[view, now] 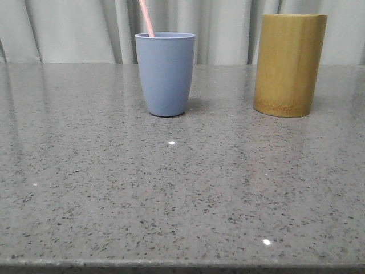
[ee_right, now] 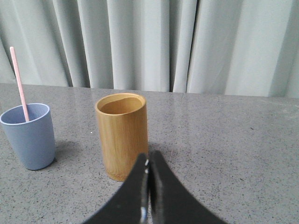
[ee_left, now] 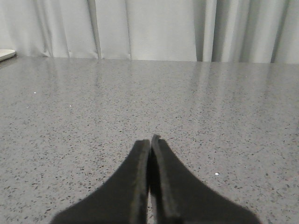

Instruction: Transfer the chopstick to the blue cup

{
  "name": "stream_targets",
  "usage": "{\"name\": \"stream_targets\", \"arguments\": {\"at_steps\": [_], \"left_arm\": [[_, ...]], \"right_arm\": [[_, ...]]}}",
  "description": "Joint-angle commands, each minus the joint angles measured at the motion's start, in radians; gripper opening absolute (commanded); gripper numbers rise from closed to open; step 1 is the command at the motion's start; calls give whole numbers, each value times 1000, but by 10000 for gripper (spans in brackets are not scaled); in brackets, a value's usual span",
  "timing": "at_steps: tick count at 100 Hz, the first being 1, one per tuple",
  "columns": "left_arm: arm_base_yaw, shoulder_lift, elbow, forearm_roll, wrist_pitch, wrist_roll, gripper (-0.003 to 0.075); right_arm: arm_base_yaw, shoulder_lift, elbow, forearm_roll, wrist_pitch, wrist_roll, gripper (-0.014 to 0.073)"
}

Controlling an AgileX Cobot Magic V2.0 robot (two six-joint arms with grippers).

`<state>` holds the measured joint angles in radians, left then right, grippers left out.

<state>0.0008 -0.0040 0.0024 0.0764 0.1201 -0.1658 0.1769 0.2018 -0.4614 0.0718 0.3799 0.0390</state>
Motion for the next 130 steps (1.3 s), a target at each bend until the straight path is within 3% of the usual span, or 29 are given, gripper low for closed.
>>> {"name": "stream_targets", "arguments": {"at_steps": [1,54,65,94,130], "left_arm": [[1,-35,9,-6,-90,-11,-19],[1,-35,9,-6,-90,-11,-19],[1,-35,9,-6,-90,-11,-19],[1,-35,9,-6,-90,-11,-19],[1,-35,9,-6,-90,-11,-19]], "right_arm": [[-6,11,-27,-8,-78,-9,-96],[-6,11,-27,-9,-80,-10,-96],[-7,11,-7,-21,-135,-10,-96],[-88,-11,218,-25,-536,-9,-96],[-161,-176,477,-26,-555,47,-96]]}}
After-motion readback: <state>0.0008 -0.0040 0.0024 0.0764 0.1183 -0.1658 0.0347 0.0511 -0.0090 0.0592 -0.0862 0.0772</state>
